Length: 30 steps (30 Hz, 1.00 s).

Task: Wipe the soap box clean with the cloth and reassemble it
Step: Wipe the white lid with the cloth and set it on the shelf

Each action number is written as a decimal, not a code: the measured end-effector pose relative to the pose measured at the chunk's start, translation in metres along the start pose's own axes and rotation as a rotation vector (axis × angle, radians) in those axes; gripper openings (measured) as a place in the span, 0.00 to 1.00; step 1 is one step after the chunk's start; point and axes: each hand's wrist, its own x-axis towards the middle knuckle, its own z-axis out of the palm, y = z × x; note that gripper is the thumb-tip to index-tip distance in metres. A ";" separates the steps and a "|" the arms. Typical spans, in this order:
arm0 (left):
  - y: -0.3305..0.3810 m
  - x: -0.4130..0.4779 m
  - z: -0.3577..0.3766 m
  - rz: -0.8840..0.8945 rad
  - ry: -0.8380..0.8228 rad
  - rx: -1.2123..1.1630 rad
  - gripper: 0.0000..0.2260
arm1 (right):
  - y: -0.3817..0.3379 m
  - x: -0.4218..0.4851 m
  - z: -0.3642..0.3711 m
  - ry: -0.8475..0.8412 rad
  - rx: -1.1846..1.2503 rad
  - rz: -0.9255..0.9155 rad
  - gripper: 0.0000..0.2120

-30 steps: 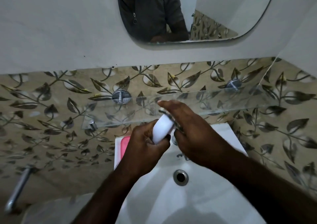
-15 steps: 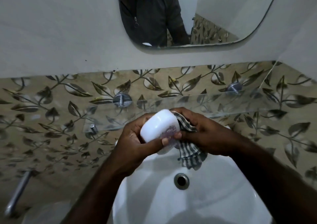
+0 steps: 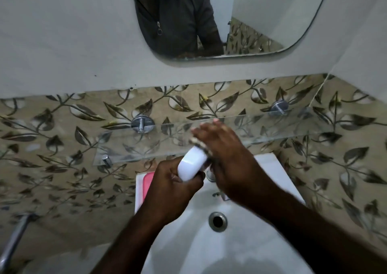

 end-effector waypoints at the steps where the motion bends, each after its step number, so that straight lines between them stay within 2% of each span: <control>1: -0.003 -0.002 -0.001 -0.010 0.015 0.015 0.05 | 0.009 0.005 -0.008 0.028 0.109 0.100 0.31; 3: -0.005 -0.002 -0.004 -0.010 0.035 0.043 0.03 | 0.008 0.006 -0.010 0.038 0.173 0.186 0.32; 6: -0.006 0.001 -0.009 0.027 -0.001 0.038 0.02 | -0.027 -0.009 0.012 -0.022 -0.088 -0.003 0.33; 7: -0.008 0.000 -0.010 0.055 -0.019 0.010 0.04 | -0.033 -0.011 0.015 -0.039 -0.137 -0.065 0.32; 9: -0.011 -0.002 -0.008 0.063 0.015 -0.007 0.10 | -0.028 -0.003 0.008 -0.055 -0.078 -0.089 0.27; 11: -0.012 -0.005 -0.005 0.048 0.085 -0.051 0.03 | -0.012 0.008 -0.005 -0.062 0.017 -0.007 0.28; 12: -0.011 -0.006 -0.003 0.038 0.099 -0.089 0.03 | -0.005 0.011 -0.012 -0.069 0.086 0.065 0.29; 13: -0.012 -0.007 -0.001 0.027 0.103 -0.141 0.09 | -0.001 0.012 -0.019 -0.069 0.218 0.154 0.30; 15: -0.011 -0.003 0.001 0.013 0.123 -0.314 0.16 | -0.002 0.014 -0.027 -0.019 0.621 0.369 0.30; 17: -0.009 0.001 0.003 0.019 0.139 -0.549 0.19 | -0.004 0.016 -0.022 0.010 1.077 0.588 0.29; 18: -0.008 0.002 0.005 0.033 0.159 -0.588 0.20 | -0.007 0.016 -0.018 0.046 1.253 0.662 0.28; 20: -0.005 0.003 0.009 0.111 0.228 -0.365 0.22 | -0.016 0.017 -0.010 0.121 1.464 0.760 0.22; 22: -0.003 0.001 0.016 0.189 0.225 -0.086 0.21 | -0.021 0.018 -0.006 0.169 1.549 0.820 0.14; 25: -0.002 0.003 0.020 0.288 0.100 0.117 0.24 | -0.030 0.016 -0.004 0.241 1.538 0.814 0.18; 27: -0.003 0.008 0.018 0.344 0.062 0.151 0.26 | -0.040 0.009 -0.001 0.222 1.552 0.781 0.19; 28: -0.002 0.009 0.018 0.315 0.085 0.095 0.25 | -0.046 0.005 0.000 0.237 1.542 0.765 0.19; 30: 0.007 0.008 0.021 0.225 0.146 -0.043 0.18 | -0.055 -0.005 0.007 0.268 1.327 0.585 0.23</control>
